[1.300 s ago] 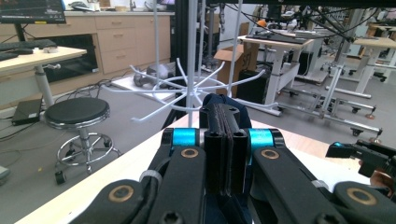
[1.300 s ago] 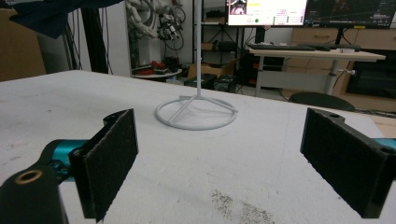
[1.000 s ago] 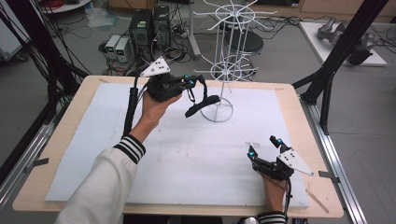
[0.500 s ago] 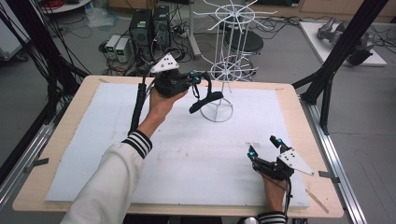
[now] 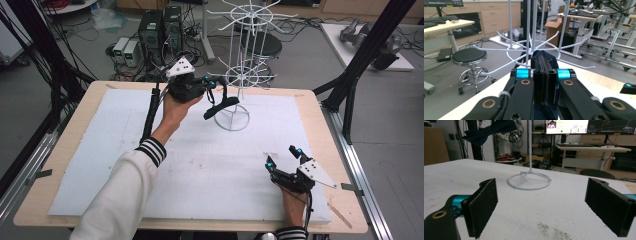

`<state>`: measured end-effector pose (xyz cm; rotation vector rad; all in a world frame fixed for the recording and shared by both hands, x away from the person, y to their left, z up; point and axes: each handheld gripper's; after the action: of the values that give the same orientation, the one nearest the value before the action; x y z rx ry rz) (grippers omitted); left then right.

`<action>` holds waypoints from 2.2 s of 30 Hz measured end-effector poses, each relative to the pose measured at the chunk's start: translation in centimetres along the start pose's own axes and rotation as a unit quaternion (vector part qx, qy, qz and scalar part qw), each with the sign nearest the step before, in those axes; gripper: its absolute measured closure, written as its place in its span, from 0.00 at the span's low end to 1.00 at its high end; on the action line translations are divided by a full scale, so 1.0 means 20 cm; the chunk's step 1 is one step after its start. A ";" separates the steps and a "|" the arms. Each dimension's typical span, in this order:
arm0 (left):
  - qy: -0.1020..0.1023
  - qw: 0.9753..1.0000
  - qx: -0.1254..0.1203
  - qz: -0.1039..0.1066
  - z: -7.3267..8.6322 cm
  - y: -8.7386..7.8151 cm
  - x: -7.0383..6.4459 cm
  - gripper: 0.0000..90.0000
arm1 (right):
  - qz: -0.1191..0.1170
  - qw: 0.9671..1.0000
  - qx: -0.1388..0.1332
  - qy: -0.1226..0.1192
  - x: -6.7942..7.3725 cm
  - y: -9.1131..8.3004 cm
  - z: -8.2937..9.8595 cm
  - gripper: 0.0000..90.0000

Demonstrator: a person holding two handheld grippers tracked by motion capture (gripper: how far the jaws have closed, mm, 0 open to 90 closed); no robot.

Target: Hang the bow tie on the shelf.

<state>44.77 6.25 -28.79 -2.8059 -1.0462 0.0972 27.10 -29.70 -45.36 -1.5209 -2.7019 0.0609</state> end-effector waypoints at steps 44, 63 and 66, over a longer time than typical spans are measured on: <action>-0.002 1.000 0.014 -0.012 0.01 0.09 0.00 0.95 | 0.000 1.000 -0.001 0.002 0.00 0.00 0.00 0.11; 0.020 1.000 0.000 -0.006 0.02 -0.07 -0.04 0.18 | 0.001 1.000 -0.011 -0.005 0.00 -0.01 0.00 0.11; 0.022 1.000 -0.005 -0.007 0.08 -0.17 -0.04 0.17 | -0.001 1.000 -0.008 -0.007 0.01 -0.01 0.00 0.11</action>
<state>41.86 8.48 -29.85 -2.7957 -1.0590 0.0275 26.87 -29.67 -45.43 -1.5281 -2.7207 0.0485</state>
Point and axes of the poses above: each handheld gripper's, and its own axes: y roughly forward along the jaws, z roughly out of its underside, x roughly to its left, and after that the axes turned 6 degrees about -z, right-handed
